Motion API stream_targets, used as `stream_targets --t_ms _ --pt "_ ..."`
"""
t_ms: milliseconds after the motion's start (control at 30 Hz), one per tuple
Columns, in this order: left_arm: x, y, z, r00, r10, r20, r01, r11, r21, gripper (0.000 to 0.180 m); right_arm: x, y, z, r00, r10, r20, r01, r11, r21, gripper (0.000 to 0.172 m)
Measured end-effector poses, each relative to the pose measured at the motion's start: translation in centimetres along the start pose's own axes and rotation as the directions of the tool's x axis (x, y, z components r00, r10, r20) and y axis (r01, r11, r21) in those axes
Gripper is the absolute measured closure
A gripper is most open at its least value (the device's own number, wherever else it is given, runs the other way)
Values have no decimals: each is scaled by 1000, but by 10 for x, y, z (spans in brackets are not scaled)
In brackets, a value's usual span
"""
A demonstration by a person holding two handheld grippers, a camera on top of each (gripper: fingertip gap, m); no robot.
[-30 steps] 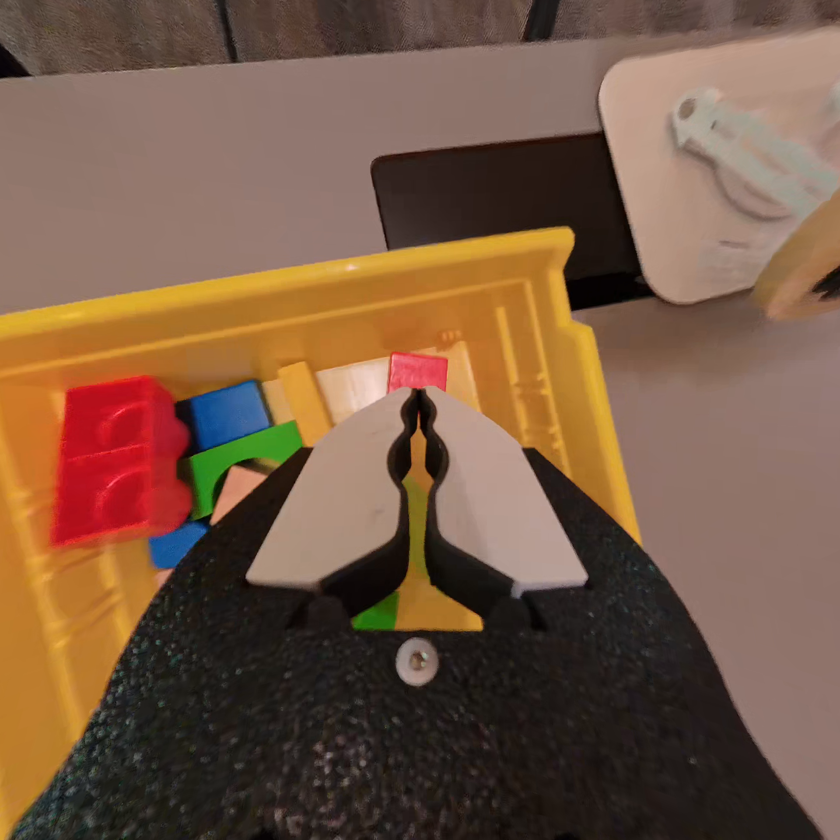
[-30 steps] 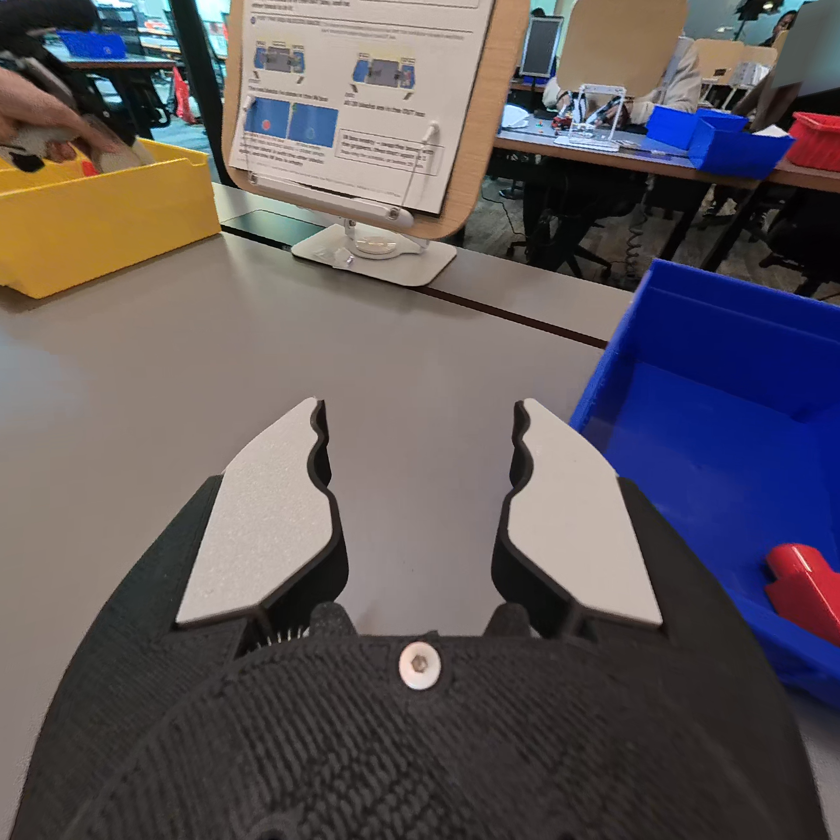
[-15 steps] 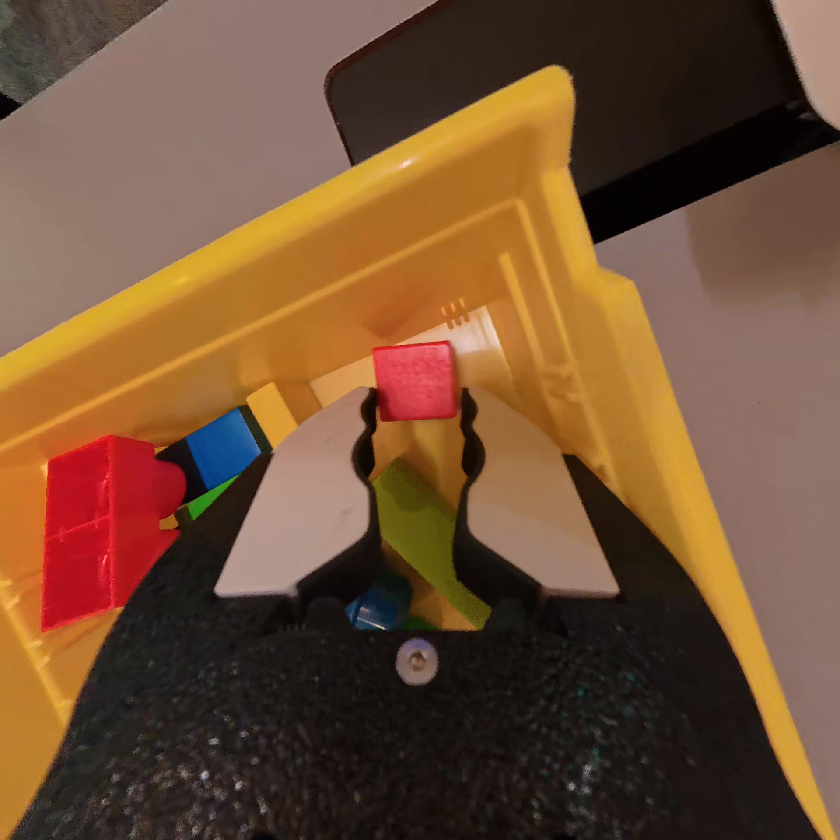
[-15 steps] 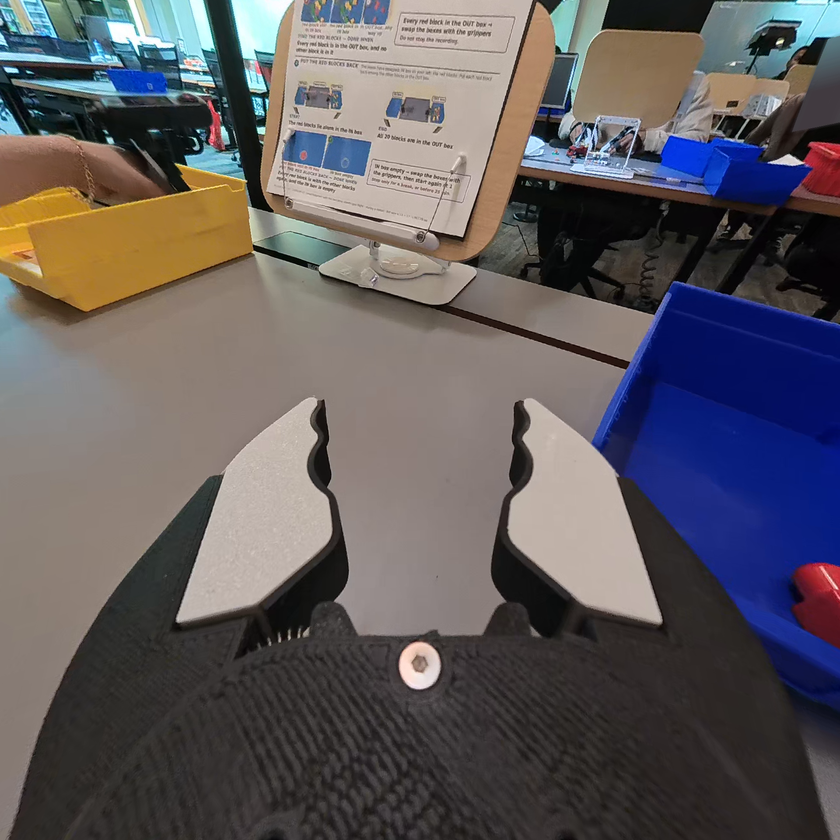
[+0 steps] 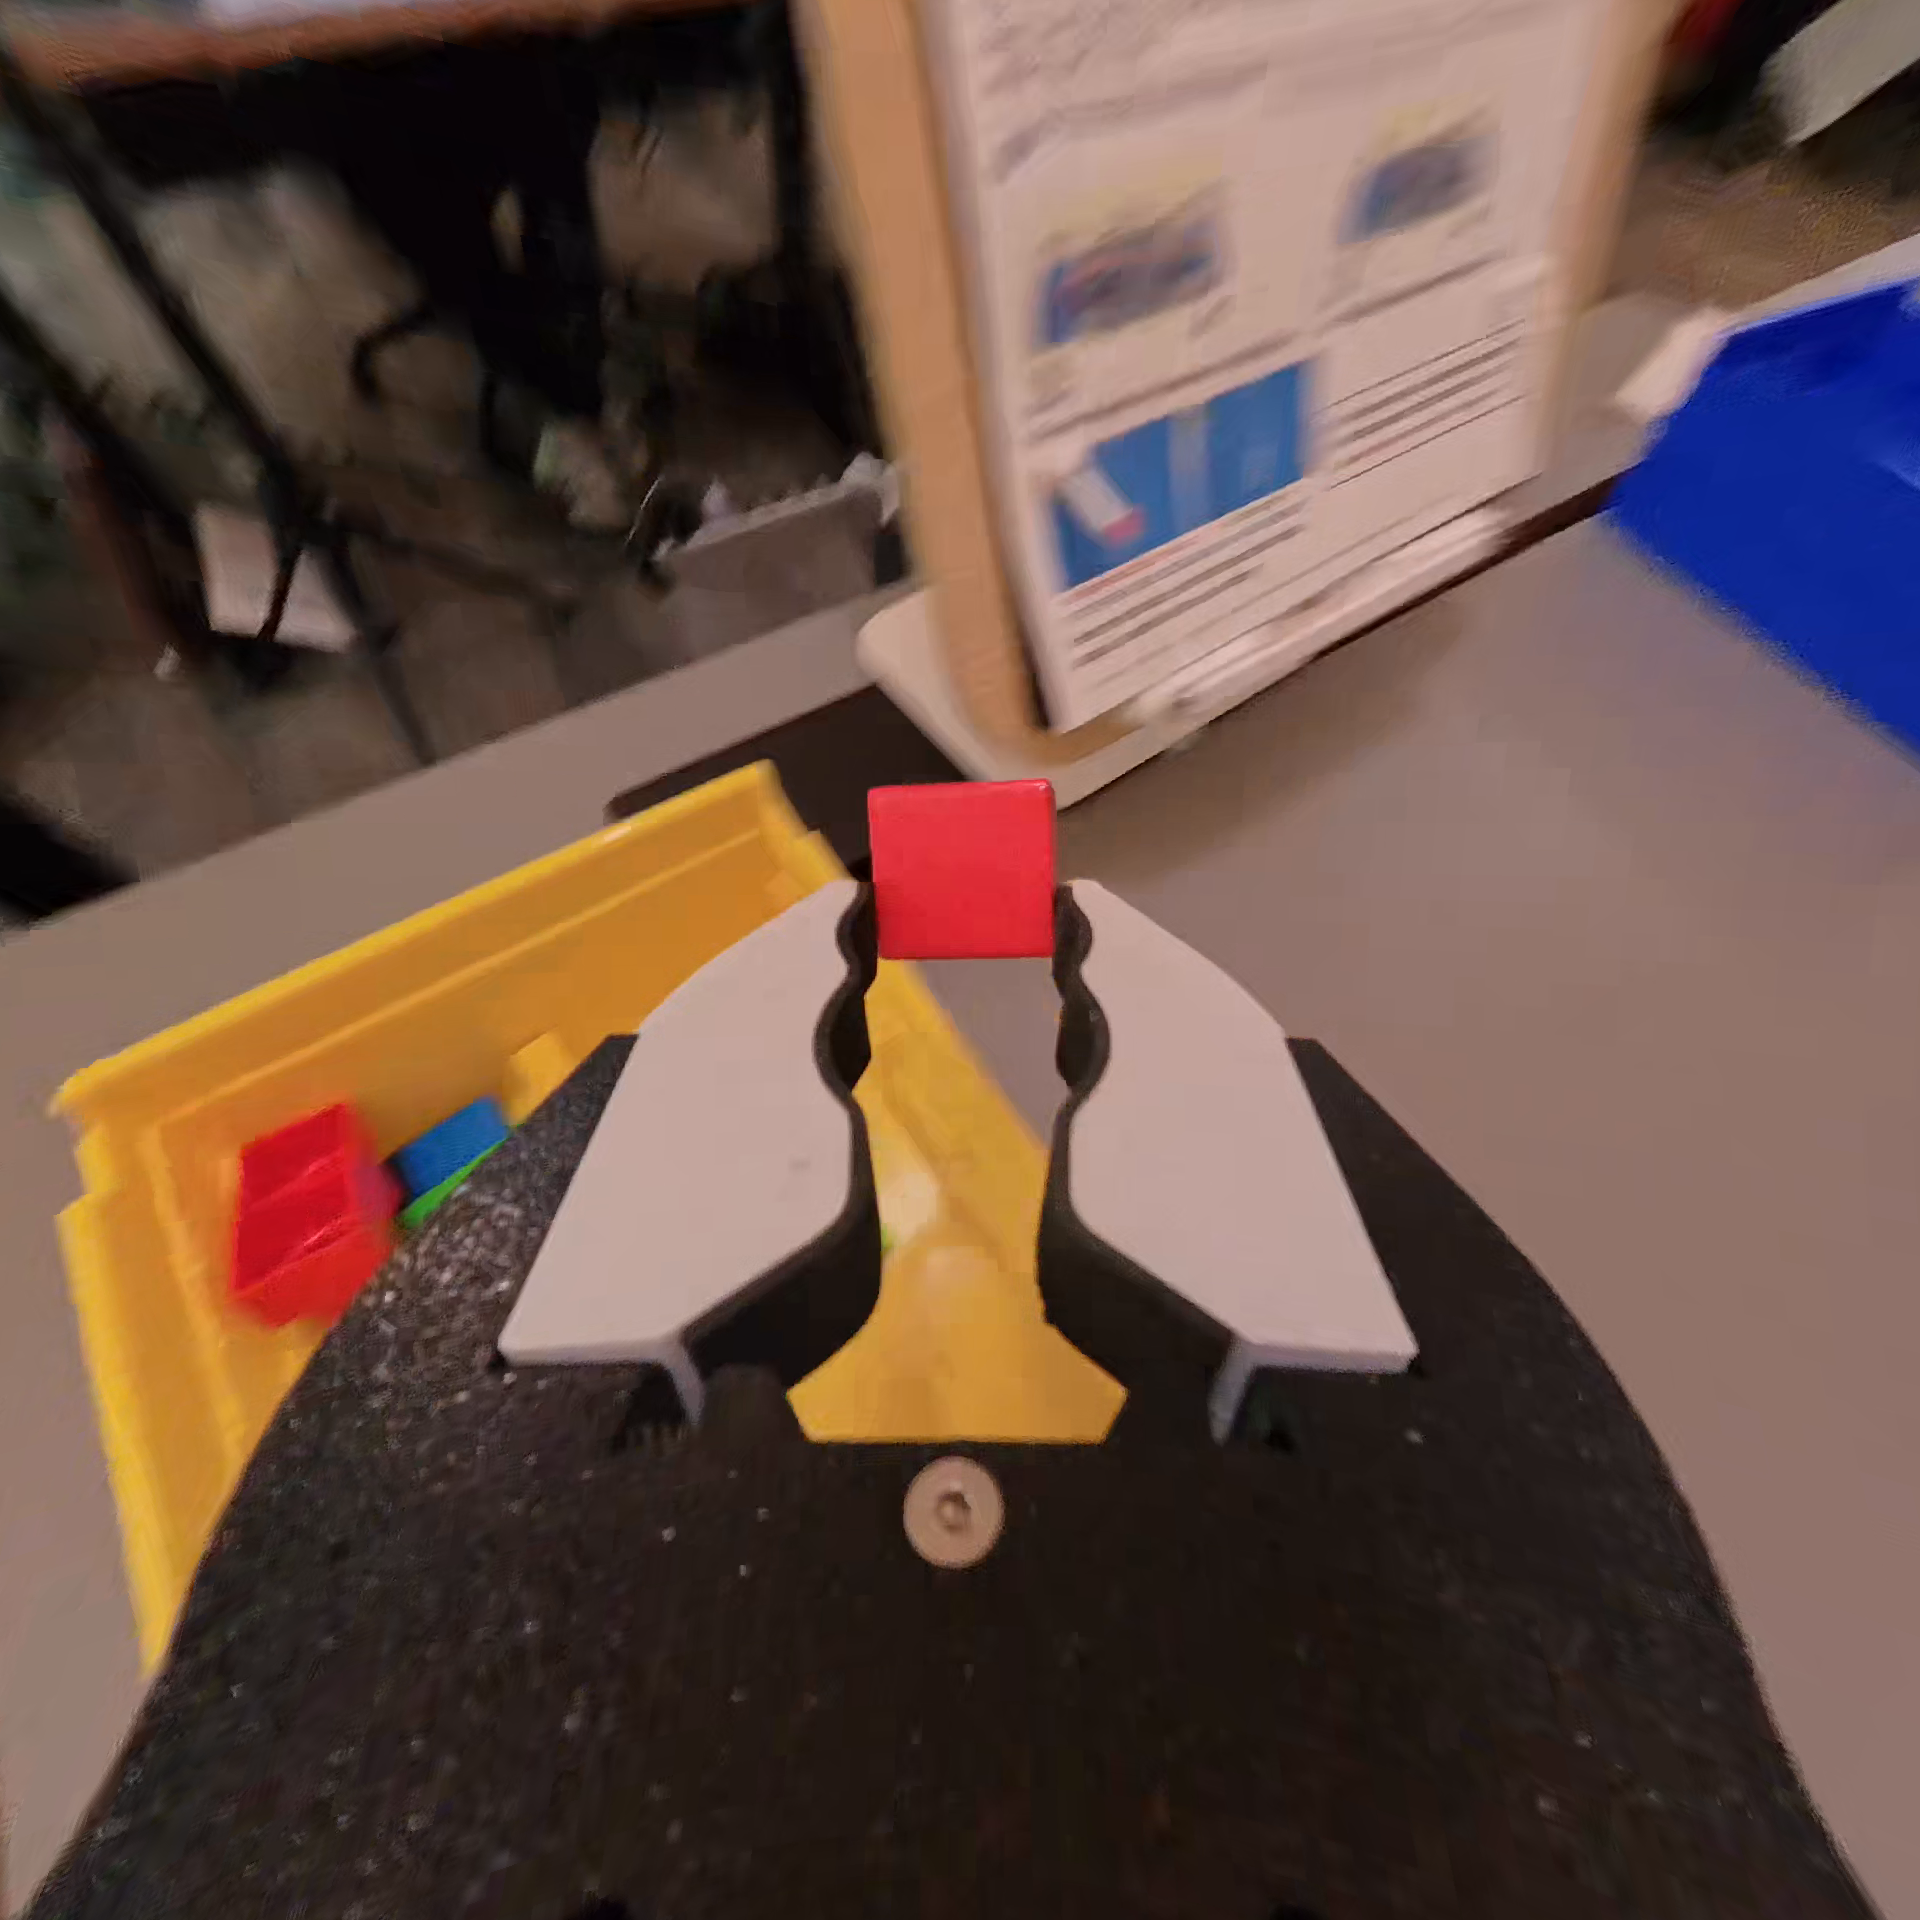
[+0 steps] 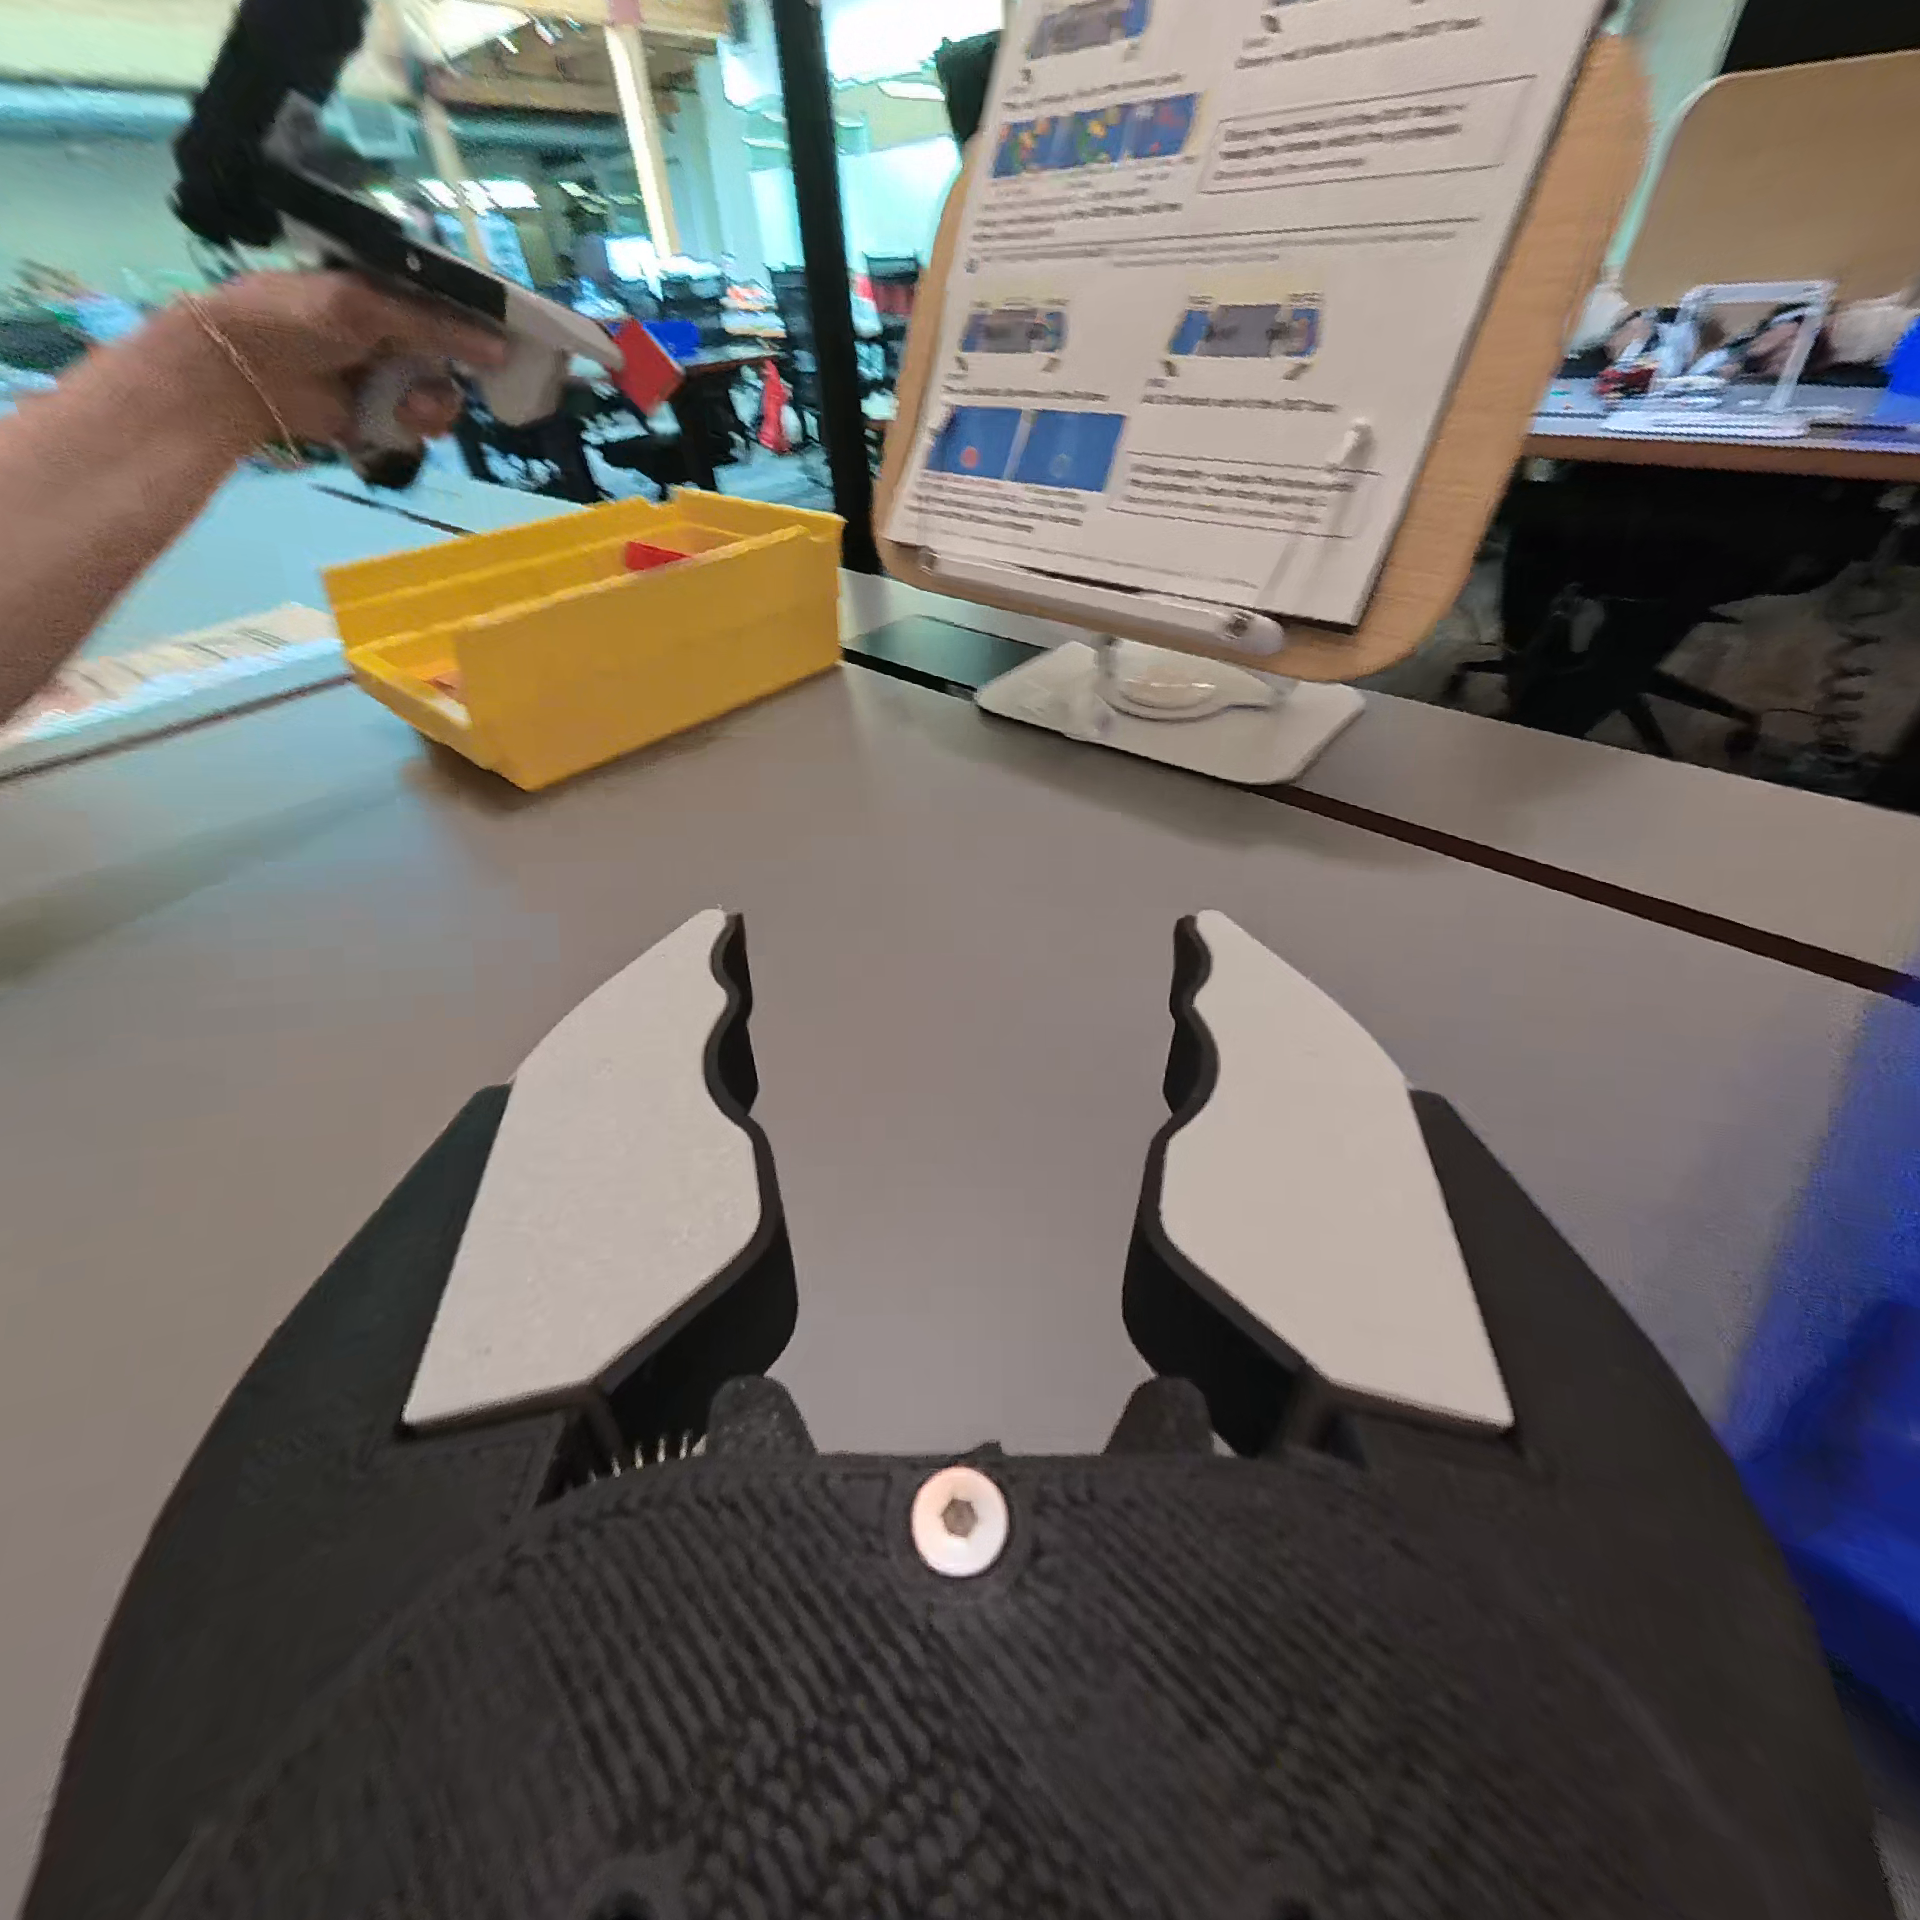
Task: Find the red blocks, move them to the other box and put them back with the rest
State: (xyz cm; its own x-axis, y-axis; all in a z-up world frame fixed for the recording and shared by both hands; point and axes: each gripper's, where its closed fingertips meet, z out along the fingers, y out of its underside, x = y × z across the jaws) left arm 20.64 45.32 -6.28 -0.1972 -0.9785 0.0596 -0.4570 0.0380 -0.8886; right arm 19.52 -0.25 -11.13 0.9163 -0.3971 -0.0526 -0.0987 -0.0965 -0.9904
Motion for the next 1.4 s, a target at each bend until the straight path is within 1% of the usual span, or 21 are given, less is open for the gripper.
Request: stream_targets --t_ms 100,167,200,300,400,500,567,633,700,733,767,800,867,933,967,1100,1200,1267,1333,1400 --pt "82 -17 -28 975 104 -197 -64 977 202 148 -30 -22 13 985 104 136 -118 989 94 94" --pt "137 -17 -42 935 203 -292 -108 944 312 148 -49 -36 21 952 194 237 -228 965 129 96" --pt "164 -14 -46 912 242 -331 -118 928 353 148 -59 -40 25 926 239 292 -285 950 125 95" --pt "239 0 -54 825 340 -452 -111 881 461 148 -88 -46 35 818 376 435 -436 899 42 88" --pt "300 15 -58 734 450 -509 -119 823 556 148 -120 -39 38 672 492 553 -528 842 -107 85" --pt "341 31 -53 657 539 -527 -166 785 597 148 -142 -29 34 510 602 614 -598 761 -250 84" --pt "361 40 -49 611 581 -538 -197 770 607 149 -150 -25 31 426 652 627 -633 710 -308 85" --pt "375 46 -46 574 609 -547 -211 755 621 149 -152 -23 29 355 696 624 -672 654 -347 86" --pt "386 51 -46 534 633 -561 -222 745 630 149 -150 -26 26 266 736 623 -725 579 -373 88" --pt "390 52 -45 525 642 -559 -226 738 636 148 -149 -28 25 227 744 629 -744 549 -381 91" --pt "393 54 -44 515 649 -561 -231 734 638 148 -149 -29 24 210 746 631 -747 539 -389 97" --pt "396 57 -43 503 651 -569 -231 735 637 149 -149 -26 24 216 750 625 -739 544 -397 103" --pt "400 61 -38 504 651 -568 -233 736 636 149 -149 -23 24 216 751 624 -728 550 -410 108" --pt "401 67 -31 510 654 -558 -261 736 624 149 -148 -25 22 195 741 642 -724 550 -415 129" --pt "400 70 -27 520 660 -542 -282 732 621 149 -146 -24 23 201 745 635 -729 547 -411 133" --pt "397 79 -15 548 652 -524 -321 742 588 149 -140 -12 28 293 737 610 -696 601 -393 134" --pt "395 81 -9 596 611 -521 -295 770 566 146 -129 -6 29 413 706 575 -650 671 -357 135" --pt "388 76 -6 651 571 -500 -256 785 564 132 -107 -12 23 515 667 538 -622 723 -300 135" --pt "378 73 -4 696 531 -484 -229 803 551 125 -61 -19 13 674 604 424 -580 789 -202 135" --pt "365 70 1 747 485 -454 -207 819 535 126 0 -27 -4 822 525 219 -513 851 -113 135"
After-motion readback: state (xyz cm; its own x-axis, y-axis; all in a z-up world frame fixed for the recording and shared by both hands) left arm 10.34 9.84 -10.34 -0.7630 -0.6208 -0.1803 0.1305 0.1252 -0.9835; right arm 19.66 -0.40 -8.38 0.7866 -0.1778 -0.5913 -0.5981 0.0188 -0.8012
